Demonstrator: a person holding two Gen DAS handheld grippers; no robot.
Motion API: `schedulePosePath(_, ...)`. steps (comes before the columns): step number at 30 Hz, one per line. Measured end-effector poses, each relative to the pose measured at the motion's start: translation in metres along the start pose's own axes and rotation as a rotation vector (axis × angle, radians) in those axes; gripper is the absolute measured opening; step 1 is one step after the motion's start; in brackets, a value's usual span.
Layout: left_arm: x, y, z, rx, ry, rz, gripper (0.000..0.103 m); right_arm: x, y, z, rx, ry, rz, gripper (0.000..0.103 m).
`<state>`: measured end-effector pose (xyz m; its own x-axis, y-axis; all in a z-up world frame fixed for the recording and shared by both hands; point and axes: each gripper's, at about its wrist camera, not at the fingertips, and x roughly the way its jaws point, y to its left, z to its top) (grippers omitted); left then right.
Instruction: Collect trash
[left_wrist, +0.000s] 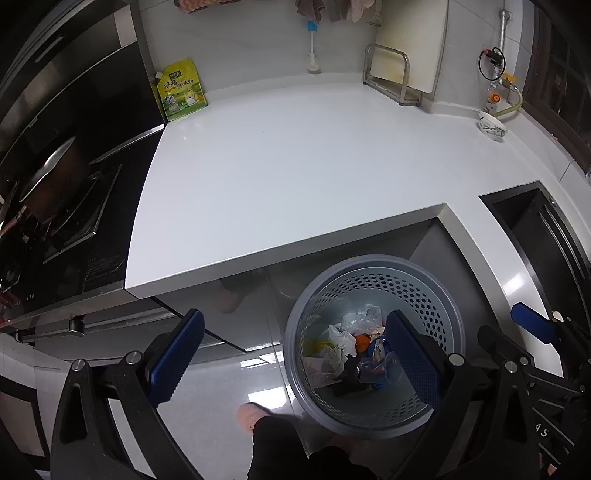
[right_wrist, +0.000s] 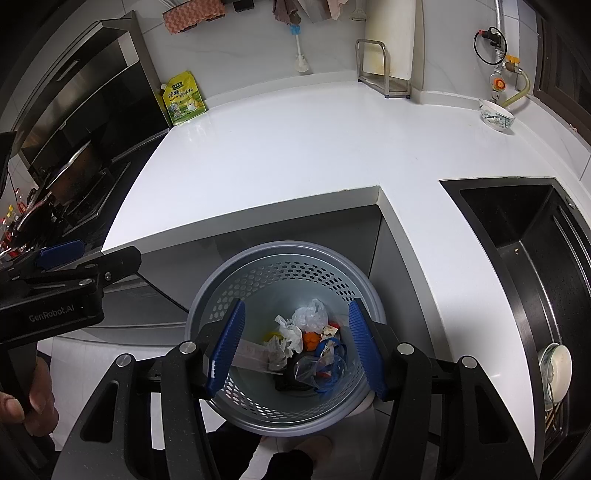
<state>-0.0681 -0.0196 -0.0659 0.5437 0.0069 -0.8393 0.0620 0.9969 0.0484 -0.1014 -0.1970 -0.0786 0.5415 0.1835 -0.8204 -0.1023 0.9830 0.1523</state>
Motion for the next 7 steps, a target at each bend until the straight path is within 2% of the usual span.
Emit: schedulePosePath(7, 0.0021, 0.0007, -0.0009, -0.005, 0.014, 0.005, 0.097, -0.0019, -0.0007, -0.0004, 0.002, 0.0, -0.001, 0.056)
